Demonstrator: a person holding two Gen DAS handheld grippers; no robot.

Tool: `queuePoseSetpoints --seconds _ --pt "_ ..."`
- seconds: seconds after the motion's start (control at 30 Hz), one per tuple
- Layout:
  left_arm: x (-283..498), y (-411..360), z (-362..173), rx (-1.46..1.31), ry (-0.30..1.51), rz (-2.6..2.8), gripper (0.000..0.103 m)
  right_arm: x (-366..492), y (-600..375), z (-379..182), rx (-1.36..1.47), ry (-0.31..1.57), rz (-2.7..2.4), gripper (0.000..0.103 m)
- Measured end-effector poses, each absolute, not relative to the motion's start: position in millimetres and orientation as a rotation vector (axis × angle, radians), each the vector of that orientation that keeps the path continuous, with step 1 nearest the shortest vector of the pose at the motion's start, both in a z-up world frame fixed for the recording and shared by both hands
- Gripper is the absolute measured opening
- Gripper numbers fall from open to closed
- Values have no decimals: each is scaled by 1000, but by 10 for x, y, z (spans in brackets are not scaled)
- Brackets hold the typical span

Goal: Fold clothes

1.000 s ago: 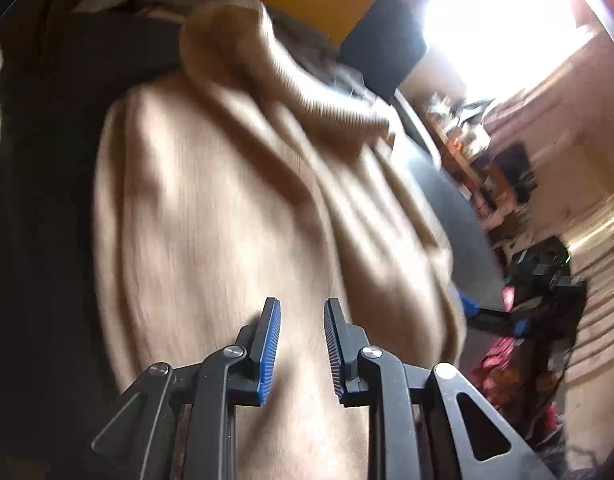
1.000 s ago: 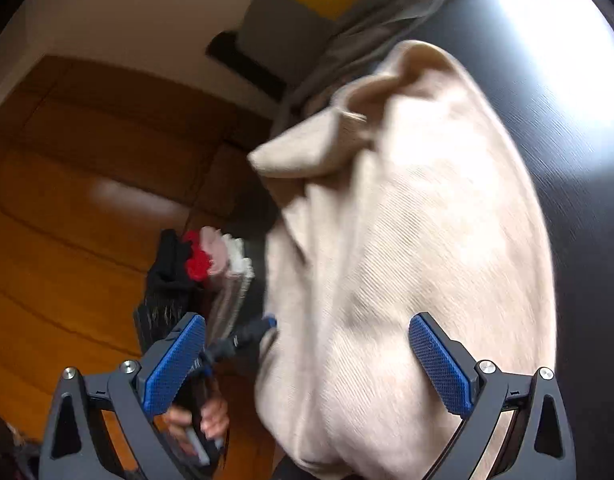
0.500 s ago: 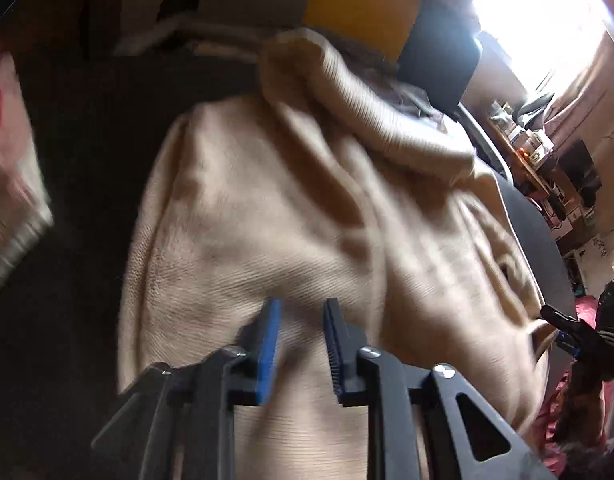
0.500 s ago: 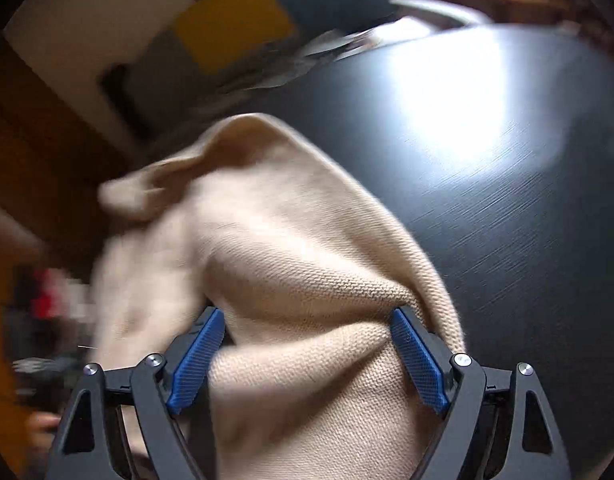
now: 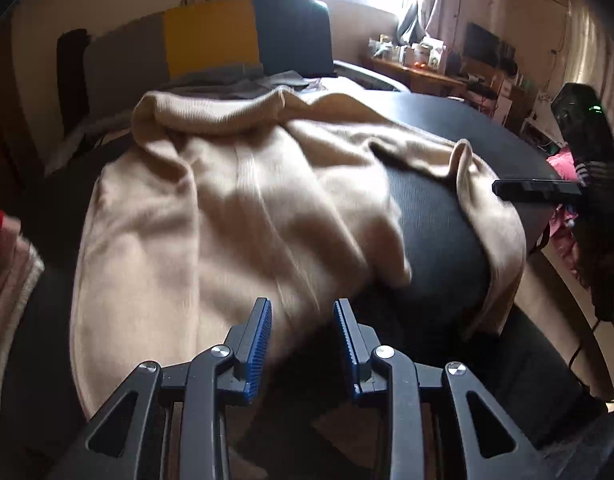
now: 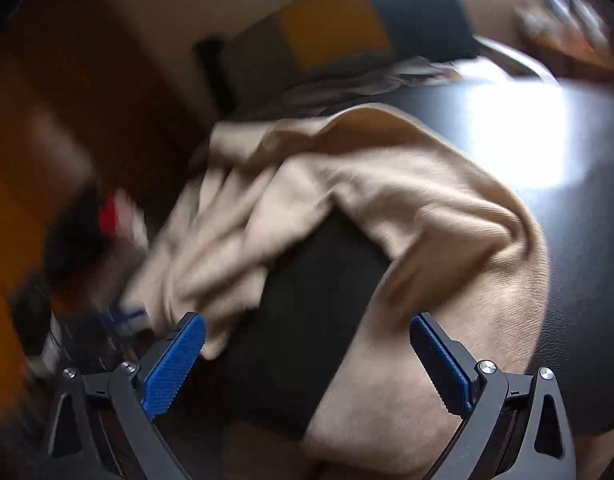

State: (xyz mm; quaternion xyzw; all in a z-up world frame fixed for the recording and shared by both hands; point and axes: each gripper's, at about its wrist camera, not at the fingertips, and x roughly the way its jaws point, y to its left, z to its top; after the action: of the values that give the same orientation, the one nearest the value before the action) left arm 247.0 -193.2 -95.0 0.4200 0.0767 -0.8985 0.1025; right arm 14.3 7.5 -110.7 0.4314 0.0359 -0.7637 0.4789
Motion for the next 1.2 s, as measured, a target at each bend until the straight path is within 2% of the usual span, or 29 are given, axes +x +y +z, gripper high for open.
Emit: queuePoseSetpoints --seconds 0.13,0.33,0.57,0.63,0.73,0.77,0.87,0.97,1.03,1.2 --pt "2593 -2119 -1053 1230 315 -2544 32 525 -175 -1177 950 273 -1675 103" --pt "2839 -2480 -1049 1151 526 -2468 32 683 -665 -1301 910 334 -1461 103" --pt "2787 -2531 -966 1119 492 -2523 35 572 -1127 -1368 895 374 -1427 103" --pt "2701 -2617 -1007 1139 504 -2508 35 530 -1219 -1386 954 335 -1308 103" --pt "2632 -2793 -1027 1126 617 -2505 36 454 -1363 -1468 1067 242 -1147 103" --pt "2605 -2861 -1041 1128 655 -2499 37 408 -1397 -1490 1117 170 -1070 103" --pt "2536 -3102 -1062 1141 705 -2444 37 219 -1361 -1540 1316 -273 -666 103" --pt "2465 -3293 -1070 1151 806 -2453 39 159 -1095 -1332 1220 -467 -512 103" --pt "2394 -3342 -1069 1161 811 -2445 39 70 -820 -1191 1146 -588 -501 103" --pt "2218 -3277 -978 1148 756 -2493 39 -138 -171 -1130 1159 -538 -918 103"
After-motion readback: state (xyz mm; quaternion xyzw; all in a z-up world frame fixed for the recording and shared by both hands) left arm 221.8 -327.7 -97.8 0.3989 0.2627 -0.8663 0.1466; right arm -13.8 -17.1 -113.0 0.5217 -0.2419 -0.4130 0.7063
